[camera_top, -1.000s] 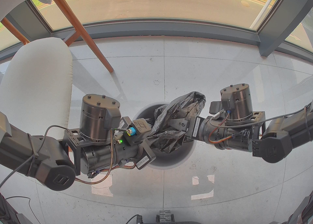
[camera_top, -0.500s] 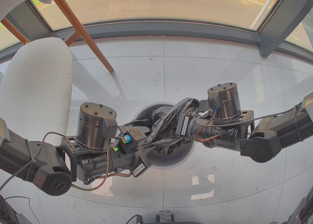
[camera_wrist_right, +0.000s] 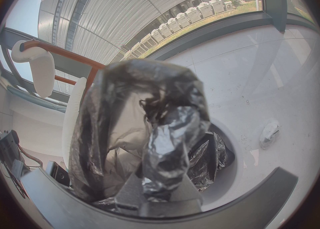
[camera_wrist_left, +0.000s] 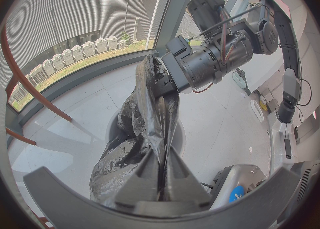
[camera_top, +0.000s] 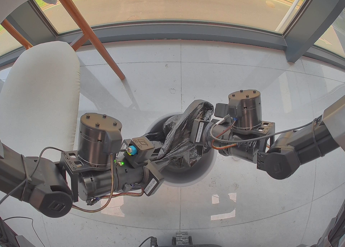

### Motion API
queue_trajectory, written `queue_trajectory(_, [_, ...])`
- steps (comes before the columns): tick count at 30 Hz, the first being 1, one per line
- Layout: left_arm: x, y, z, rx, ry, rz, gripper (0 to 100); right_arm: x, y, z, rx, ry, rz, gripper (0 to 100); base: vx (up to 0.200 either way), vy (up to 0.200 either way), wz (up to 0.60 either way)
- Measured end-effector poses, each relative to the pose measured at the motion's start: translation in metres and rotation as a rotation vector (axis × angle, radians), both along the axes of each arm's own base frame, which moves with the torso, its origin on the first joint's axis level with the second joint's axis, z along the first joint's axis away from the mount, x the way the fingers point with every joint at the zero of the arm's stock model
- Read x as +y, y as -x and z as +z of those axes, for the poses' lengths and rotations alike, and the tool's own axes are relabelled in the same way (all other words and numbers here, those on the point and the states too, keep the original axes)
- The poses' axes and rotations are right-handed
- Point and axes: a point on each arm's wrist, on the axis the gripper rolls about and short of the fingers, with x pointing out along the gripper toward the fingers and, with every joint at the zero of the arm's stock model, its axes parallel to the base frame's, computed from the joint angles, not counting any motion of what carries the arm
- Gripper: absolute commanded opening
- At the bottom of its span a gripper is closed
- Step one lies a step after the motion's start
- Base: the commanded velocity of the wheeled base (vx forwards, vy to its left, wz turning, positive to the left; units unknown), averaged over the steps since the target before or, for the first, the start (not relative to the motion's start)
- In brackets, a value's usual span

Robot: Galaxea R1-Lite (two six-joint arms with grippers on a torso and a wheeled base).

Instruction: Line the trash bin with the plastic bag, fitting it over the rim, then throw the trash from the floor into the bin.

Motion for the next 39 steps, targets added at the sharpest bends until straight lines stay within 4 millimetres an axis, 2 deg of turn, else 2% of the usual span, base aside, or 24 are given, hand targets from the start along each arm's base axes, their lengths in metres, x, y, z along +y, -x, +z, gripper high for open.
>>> queue_trajectory(15, [0.007,-0.002,-0.005,0.047,0.028,0.041,100,-0.013,-0.006,0.005,-0.010,-0.003,-0.037,0,0.000,0.000,0.00])
queue_trajectory(24, [0.014,-0.032,-0.007,0.041,0.029,0.115,100,-0.014,-0.005,0.010,-0.021,-0.012,-0.036,0,0.000,0.000,0.00])
queue_trajectory(25, [0.013,-0.036,-0.008,0.038,0.031,0.120,0,-0.014,-0.005,0.010,-0.022,-0.014,-0.036,0,0.000,0.000,0.00])
queue_trajectory(31, [0.006,-0.056,-0.021,0.047,-0.002,0.127,0,-0.015,-0.004,0.014,-0.030,-0.020,-0.035,0,0.000,0.000,0.00])
queue_trajectory(39, [0.002,-0.065,-0.036,0.065,-0.024,0.133,0,-0.024,-0.006,0.018,-0.054,0.006,-0.007,0,0.000,0.000,0.00])
